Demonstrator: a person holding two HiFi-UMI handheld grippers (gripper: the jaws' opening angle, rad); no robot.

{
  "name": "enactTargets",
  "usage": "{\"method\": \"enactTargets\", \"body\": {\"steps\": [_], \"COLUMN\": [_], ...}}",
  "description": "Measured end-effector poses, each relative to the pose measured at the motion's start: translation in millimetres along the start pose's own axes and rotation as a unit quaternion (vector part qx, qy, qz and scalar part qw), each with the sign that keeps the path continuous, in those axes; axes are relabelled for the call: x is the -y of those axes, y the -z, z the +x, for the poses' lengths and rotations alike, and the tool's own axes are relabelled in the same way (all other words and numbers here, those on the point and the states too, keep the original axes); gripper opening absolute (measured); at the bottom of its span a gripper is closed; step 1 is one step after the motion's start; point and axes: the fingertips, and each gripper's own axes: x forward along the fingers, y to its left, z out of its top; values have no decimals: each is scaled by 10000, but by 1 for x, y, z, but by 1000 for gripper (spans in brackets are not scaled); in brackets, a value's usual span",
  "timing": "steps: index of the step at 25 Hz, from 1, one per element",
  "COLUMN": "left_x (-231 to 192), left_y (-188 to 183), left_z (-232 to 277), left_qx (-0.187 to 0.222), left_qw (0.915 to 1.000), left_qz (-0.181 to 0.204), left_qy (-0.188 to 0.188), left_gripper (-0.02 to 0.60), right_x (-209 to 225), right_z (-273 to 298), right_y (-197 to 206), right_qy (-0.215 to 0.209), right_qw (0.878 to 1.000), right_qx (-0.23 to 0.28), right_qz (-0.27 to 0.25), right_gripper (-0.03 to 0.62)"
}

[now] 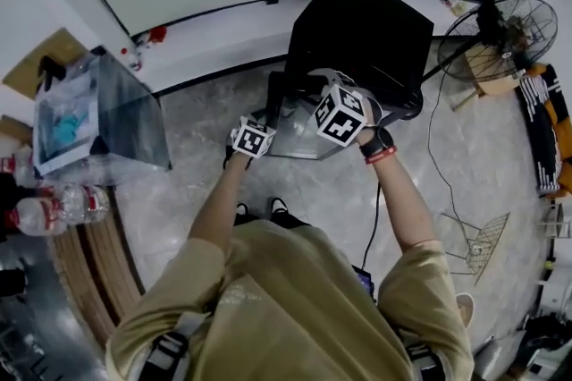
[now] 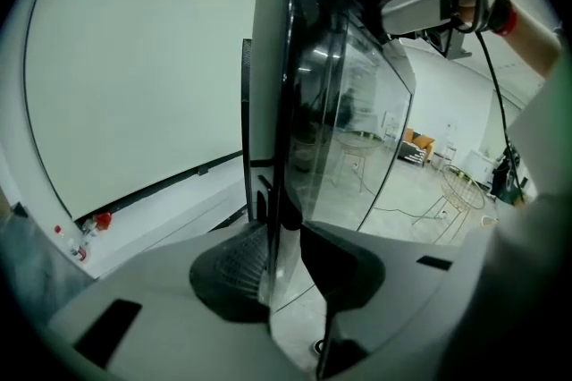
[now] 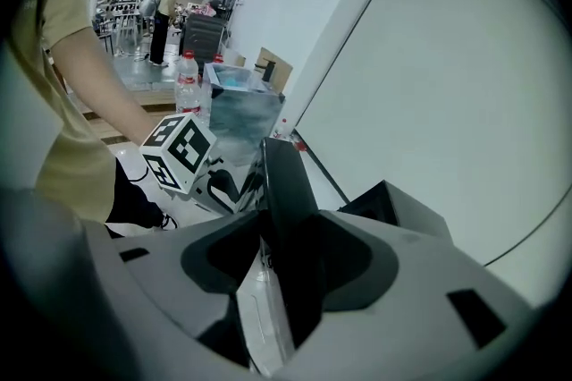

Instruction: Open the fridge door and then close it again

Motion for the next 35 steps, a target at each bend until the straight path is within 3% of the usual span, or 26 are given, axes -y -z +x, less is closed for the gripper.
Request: {"method": "enactTargets", "body": {"steps": [10,35], "left_x": [12,63], "left_y": [12,51], "left_z": [-13,-55], "left_qx": [20,162], "left_qw": [9978,9890], "left_qz": [-410,-938], "left_qy": [-525,-1131], "left_gripper": [115,118], "right_x": [-16,-74], "right_z": [-11,-45], "right_y": [0,1], "right_qy": [-355,-667], "right_qw": [9981,9921], "right_qx": [307,415], "right_qz": [-392,-979], "right_gripper": [210,212]}}
